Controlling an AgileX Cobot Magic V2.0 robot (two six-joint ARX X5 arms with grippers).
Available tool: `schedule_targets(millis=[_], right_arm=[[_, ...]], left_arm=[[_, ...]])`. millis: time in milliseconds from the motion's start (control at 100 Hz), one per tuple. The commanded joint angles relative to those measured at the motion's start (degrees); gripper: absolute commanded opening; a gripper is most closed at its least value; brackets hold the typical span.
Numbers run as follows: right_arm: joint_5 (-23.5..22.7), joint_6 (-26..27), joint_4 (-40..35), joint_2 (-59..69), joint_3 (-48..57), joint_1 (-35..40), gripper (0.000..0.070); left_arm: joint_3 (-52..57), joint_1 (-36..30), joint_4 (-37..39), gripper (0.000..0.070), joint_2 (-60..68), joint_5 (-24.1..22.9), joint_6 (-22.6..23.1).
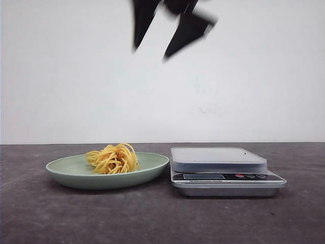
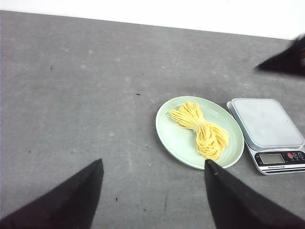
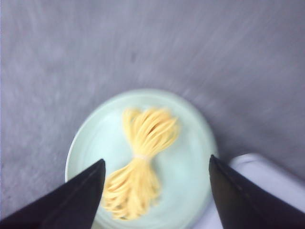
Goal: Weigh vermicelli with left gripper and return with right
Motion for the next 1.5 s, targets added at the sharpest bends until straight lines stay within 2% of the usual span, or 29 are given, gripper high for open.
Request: schedule_targets(millis=[0, 140, 410, 700, 830, 990, 1130, 1290, 1320, 1350, 1390, 1410, 1420, 1470, 1490], right_arm=[[0.83, -2.32, -1.64, -3.78, 1.11, 0.37, 0.0429], [5.38, -3.89, -6.75, -13.7, 1.11, 0.44, 0.0429], [17.25, -4.79, -24.26, -30.82, 1.07, 4.09, 0.0429], [20.94, 2.8, -34.75, -45.72, 0.33, 9.09, 0.0429], [22.05, 3.82, -36.22, -52.13, -3.74, 9.49, 0.043], [23.04, 5.31, -35.34, -61.02, -13.51, 9.25, 0.043], [22.38, 7.17, -31.23, -67.52, -22.91, 9.22, 0.0431], [22.18, 6.75, -25.42, -70.95, -30.23, 9.22, 0.0425], [22.6, 6.78, -24.79, -71.1, -31.15, 9.22, 0.038], [23.02, 6.75, -24.28, -71.12, -31.78, 9.25, 0.0292], [23.08, 6.56, -23.8, -71.12, -32.39, 9.22, 0.0107], [23.08, 6.38, -23.5, -71.12, -32.61, 9.25, 0.0], [23.06, 6.29, -23.43, -71.12, -32.68, 9.25, 0.0], [23.04, 5.81, -22.32, -71.12, -33.11, 9.22, 0.0006], [23.06, 5.7, -22.05, -71.1, -33.16, 9.25, 0.0006]], left_arm=[[1.03, -0.24, 1.18, 0.0392, 0.22, -0.17, -0.15], [1.03, -0.24, 2.19, 0.0392, 0.22, -0.17, -0.17], [1.01, -0.24, 2.67, 0.0392, 0.22, -0.24, -0.15], [1.01, -0.24, 5.31, 0.0392, 0.26, -0.2, 0.0], [0.98, -0.24, 5.31, 0.0392, 0.28, -0.22, 0.0], [0.52, -0.24, 5.18, 0.0392, 0.31, -0.15, -0.02], [-0.22, -0.24, 4.81, 0.0392, 0.33, -0.15, -0.02], [-1.9, -0.24, 5.31, 0.0391, 0.33, -0.15, -0.26], [-2.16, -0.24, 5.27, 0.0385, 0.33, -0.15, -0.26], [-2.32, -0.24, 5.18, 0.0361, 0.33, -0.15, -0.24], [-2.45, -0.24, 5.16, 0.027, 0.33, -0.15, -0.2], [-2.47, -0.26, 5.16, 0.0192, 0.33, -0.15, -0.2], [-2.47, -0.24, 5.18, 0.0176, 0.33, -0.15, -0.17], [-2.47, -0.24, 5.27, 0.0006, 0.33, -0.15, 0.42], [-2.47, -0.26, 5.27, 0.0, 0.33, -0.17, 0.55]])
